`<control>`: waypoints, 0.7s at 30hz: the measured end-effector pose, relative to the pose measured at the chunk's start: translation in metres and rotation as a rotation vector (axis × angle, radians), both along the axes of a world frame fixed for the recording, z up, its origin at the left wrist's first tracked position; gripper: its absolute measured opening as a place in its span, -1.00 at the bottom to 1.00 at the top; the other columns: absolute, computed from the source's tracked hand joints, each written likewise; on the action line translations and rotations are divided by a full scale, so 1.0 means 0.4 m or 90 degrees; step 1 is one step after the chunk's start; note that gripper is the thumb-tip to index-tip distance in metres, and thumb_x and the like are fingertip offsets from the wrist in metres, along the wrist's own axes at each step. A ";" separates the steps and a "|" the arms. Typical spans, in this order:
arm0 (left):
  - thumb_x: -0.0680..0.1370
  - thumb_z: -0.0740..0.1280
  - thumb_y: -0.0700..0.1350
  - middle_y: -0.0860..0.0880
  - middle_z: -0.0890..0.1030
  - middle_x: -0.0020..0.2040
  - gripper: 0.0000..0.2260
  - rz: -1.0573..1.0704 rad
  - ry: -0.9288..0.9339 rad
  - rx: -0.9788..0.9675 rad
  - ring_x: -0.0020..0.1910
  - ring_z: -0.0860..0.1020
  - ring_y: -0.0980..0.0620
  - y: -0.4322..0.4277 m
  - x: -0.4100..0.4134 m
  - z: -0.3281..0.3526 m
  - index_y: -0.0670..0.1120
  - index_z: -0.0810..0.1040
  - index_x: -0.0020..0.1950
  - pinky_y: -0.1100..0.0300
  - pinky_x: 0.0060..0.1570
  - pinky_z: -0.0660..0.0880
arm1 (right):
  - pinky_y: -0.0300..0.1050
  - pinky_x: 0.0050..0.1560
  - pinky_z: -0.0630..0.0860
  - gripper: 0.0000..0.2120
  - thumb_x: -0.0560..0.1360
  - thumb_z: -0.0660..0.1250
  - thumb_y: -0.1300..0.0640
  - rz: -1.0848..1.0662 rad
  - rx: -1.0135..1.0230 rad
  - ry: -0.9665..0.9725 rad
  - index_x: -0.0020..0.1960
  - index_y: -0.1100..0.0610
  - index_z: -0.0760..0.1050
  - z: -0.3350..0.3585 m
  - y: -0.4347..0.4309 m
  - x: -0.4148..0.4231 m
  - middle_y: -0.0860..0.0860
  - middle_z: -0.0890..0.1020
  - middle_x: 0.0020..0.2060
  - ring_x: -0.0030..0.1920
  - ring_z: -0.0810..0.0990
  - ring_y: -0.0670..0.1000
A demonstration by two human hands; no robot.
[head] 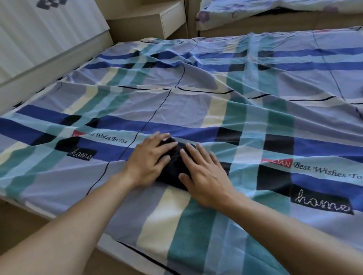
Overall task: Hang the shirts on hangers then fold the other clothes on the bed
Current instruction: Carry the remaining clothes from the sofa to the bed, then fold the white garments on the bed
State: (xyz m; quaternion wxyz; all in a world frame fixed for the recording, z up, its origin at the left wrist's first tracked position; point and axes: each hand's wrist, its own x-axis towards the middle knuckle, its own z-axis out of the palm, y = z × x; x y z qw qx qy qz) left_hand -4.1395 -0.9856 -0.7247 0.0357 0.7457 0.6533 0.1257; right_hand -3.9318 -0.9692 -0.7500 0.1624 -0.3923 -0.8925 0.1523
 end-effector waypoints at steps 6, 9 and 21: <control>0.46 -0.09 0.43 -0.04 0.23 0.60 -0.22 0.051 -0.002 -0.150 0.56 0.20 -0.13 -0.012 -0.013 -0.024 0.08 0.27 0.57 -0.08 0.52 0.13 | 0.23 0.58 -0.16 -0.32 0.66 0.06 -0.20 0.022 -0.118 -0.095 0.66 0.02 -0.10 0.020 0.015 -0.004 0.01 -0.11 0.65 0.63 -0.18 0.10; 0.48 0.11 0.40 -0.17 0.53 0.37 -0.33 0.027 -0.093 -0.023 0.41 0.42 -0.15 0.009 0.032 0.031 -0.03 0.62 0.30 0.05 0.44 0.21 | 0.17 0.59 -0.07 -0.26 0.64 0.18 -0.17 0.009 -0.173 -0.036 0.66 0.03 -0.11 0.093 0.036 0.079 0.04 -0.11 0.65 0.63 -0.12 0.07; 0.47 0.22 0.33 0.02 0.62 0.18 -0.45 -0.281 -0.230 -0.111 0.17 0.57 0.10 0.063 0.628 0.168 -0.05 0.67 0.19 0.34 0.22 0.39 | -0.07 0.56 0.09 -0.17 0.50 0.44 -0.01 -0.293 -0.050 -0.016 0.62 0.12 0.09 0.323 0.059 0.737 0.13 0.23 0.55 0.56 0.21 0.11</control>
